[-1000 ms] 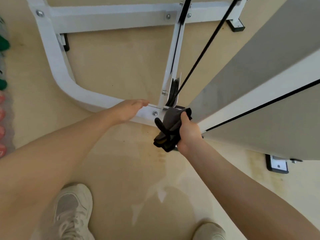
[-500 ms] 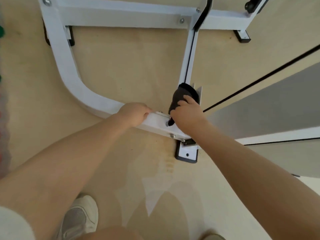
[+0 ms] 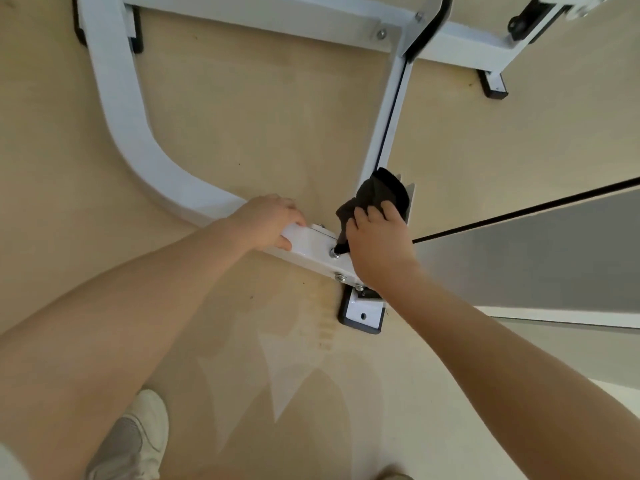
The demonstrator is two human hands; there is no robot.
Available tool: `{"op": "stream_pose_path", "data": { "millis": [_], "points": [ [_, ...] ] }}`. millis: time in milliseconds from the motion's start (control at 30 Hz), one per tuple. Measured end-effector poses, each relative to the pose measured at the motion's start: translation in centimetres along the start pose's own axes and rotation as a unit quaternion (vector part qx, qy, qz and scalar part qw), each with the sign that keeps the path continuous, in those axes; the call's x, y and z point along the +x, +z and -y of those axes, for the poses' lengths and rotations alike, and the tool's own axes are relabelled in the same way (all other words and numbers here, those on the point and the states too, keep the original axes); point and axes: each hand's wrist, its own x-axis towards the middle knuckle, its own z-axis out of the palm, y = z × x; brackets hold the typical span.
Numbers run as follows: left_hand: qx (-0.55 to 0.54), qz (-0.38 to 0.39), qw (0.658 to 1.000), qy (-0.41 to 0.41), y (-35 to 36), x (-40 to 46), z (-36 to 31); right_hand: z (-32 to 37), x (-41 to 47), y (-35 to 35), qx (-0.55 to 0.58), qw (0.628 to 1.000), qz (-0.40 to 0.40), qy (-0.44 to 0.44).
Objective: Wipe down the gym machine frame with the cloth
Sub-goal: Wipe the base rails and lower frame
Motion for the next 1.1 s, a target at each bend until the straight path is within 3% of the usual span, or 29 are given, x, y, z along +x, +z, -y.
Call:
{"op": "stream_pose_path", "data": {
  "millis": [133, 267, 433, 567, 700, 800, 933, 1100],
  "points": [
    [0.007, -0.002, 1.000, 0.000, 0.1, 0.0, -0.1, -1.5, 1.9, -0.5, 0.025, 1.000, 0.009, 0.009],
    [0.000, -0.019, 1.000, -0.004, 0.8, -0.2, 0.0, -3.2, 4.8, -1.7, 0.049, 0.994, 0.080, 0.049],
    [0.001, -0.015, 1.000, -0.001, 0.7, -0.2, 0.1, 0.1, 0.9, -0.1, 0.076, 0.996, -0.014, 0.047],
    [0.005, -0.027, 1.000, 0.000, 1.0, -0.5, 0.1, -1.5, 3.0, -0.2, 0.116, 0.990, -0.026, 0.081],
    [0.008, -0.048, 0.999, -0.006, 1.3, -0.8, -0.2, -1.1, 5.4, -1.2, 0.249, 0.957, -0.056, 0.135],
    [0.017, -0.058, 0.998, -0.023, 1.2, -0.9, -0.6, 4.0, 3.8, -0.1, 0.308, 0.940, -0.116, 0.094],
    [0.039, -0.125, 0.990, -0.057, 2.1, -1.6, -0.5, 9.5, 0.8, 3.9, 0.423, 0.902, -0.073, 0.047],
    [0.040, -0.136, 0.988, -0.060, 2.2, -1.8, -0.6, 9.5, -2.4, 7.7, 0.415, 0.904, -0.098, 0.021]
  ]
}}
